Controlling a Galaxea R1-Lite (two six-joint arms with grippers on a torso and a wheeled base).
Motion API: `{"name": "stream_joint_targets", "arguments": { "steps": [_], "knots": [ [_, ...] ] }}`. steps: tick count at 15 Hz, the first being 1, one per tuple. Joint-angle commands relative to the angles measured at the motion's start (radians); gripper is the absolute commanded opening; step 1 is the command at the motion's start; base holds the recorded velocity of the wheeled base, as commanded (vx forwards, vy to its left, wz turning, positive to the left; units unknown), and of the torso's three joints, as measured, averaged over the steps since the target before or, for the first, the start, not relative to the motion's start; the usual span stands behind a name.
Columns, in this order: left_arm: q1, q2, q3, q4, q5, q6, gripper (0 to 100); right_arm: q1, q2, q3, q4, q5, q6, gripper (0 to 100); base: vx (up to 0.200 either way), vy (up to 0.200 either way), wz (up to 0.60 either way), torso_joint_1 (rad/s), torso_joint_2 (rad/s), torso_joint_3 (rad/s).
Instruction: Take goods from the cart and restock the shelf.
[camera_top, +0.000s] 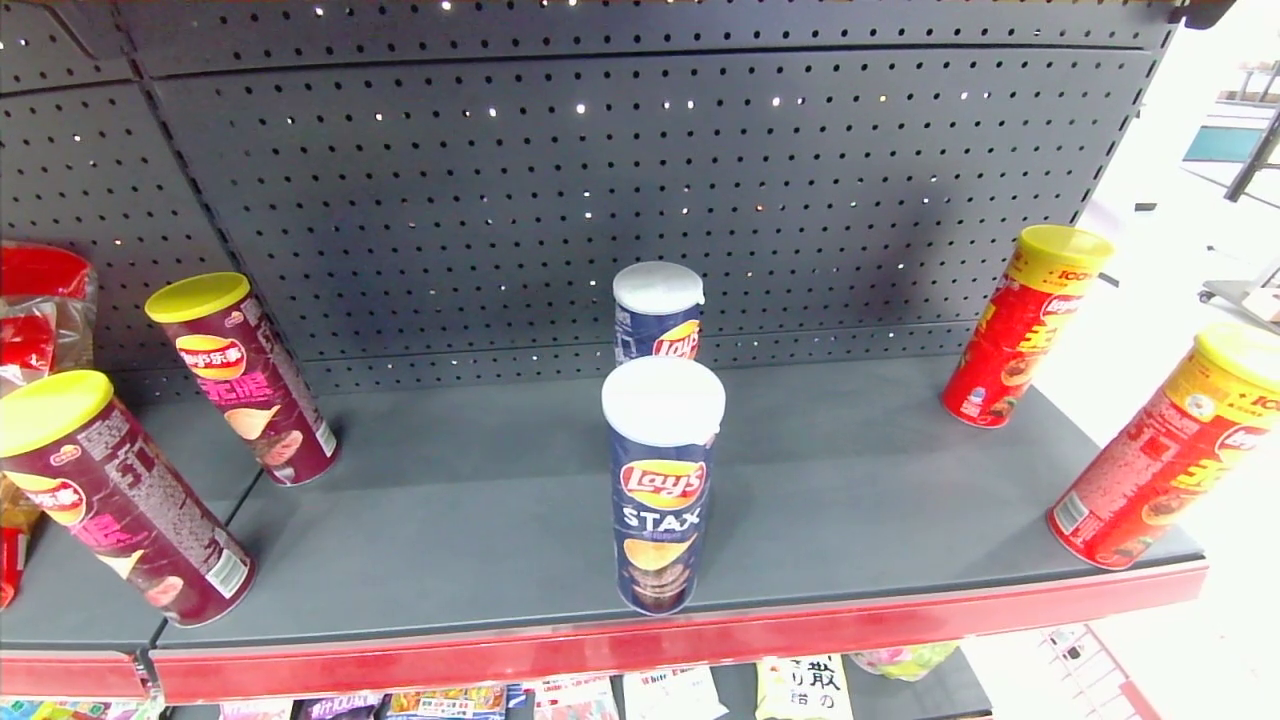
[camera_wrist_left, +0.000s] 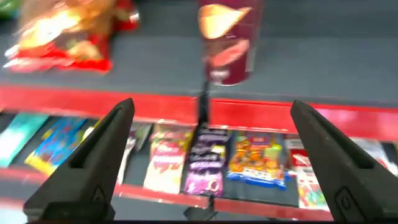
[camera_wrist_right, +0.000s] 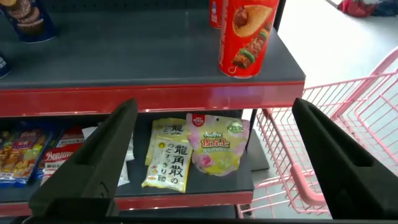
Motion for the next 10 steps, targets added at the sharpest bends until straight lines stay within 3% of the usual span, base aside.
{"name": "stream_joint_targets", "arguments": {
  "steps": [1, 2, 3, 4, 5, 6, 7, 8, 9, 10],
  "knots": [
    [-0.020, -0.097, 0.000, -0.009, -0.204, 0.030, 100, 0.001, -0.004, 0.004, -0.001, 0.000, 0.005, 100, 0.000, 0.000, 0.00, 0.000, 0.00, 0.000],
    [-0.019, -0.097, 0.000, -0.010, -0.264, 0.033, 100, 0.001, -0.004, 0.004, -0.001, 0.001, 0.003, 100, 0.000, 0.000, 0.00, 0.000, 0.00, 0.000],
    [-0.020, -0.093, 0.000, -0.010, -0.280, 0.030, 100, -0.001, -0.004, 0.004, -0.001, 0.001, -0.001, 100, 0.000, 0.000, 0.00, 0.000, 0.00, 0.000],
    [-0.019, -0.082, 0.000, -0.005, -0.252, -0.004, 100, -0.001, -0.004, 0.004, -0.001, 0.001, 0.003, 100, 0.000, 0.000, 0.00, 0.000, 0.00, 0.000],
    [-0.010, -0.073, 0.000, -0.005, -0.135, -0.084, 100, -0.001, -0.004, 0.004, -0.001, 0.001, 0.003, 100, 0.000, 0.000, 0.00, 0.000, 0.00, 0.000],
    [-0.010, -0.081, 0.004, -0.010, -0.037, -0.096, 100, 0.001, -0.004, 0.004, -0.001, 0.000, 0.003, 100, 0.000, 0.000, 0.00, 0.000, 0.00, 0.000],
    [-0.013, -0.093, 0.004, -0.012, 0.003, -0.087, 100, 0.001, -0.004, 0.004, -0.001, 0.000, 0.002, 100, 0.000, 0.000, 0.00, 0.000, 0.00, 0.000],
    [-0.014, -0.097, 0.004, -0.012, 0.003, -0.033, 100, 0.001, -0.004, 0.004, -0.001, 0.000, 0.000, 100, 0.000, 0.000, 0.00, 0.000, 0.00, 0.000],
    [-0.014, -0.097, 0.004, -0.012, -0.020, 0.010, 100, 0.001, -0.004, 0.004, -0.001, 0.000, 0.003, 100, 0.000, 0.000, 0.00, 0.000, 0.00, 0.000],
    [-0.014, -0.097, 0.004, -0.018, -0.091, 0.036, 100, 0.001, -0.004, 0.004, -0.001, 0.000, 0.003, 100, 0.000, 0.000, 0.00, 0.000, 0.00, 0.000]
  ]
}}
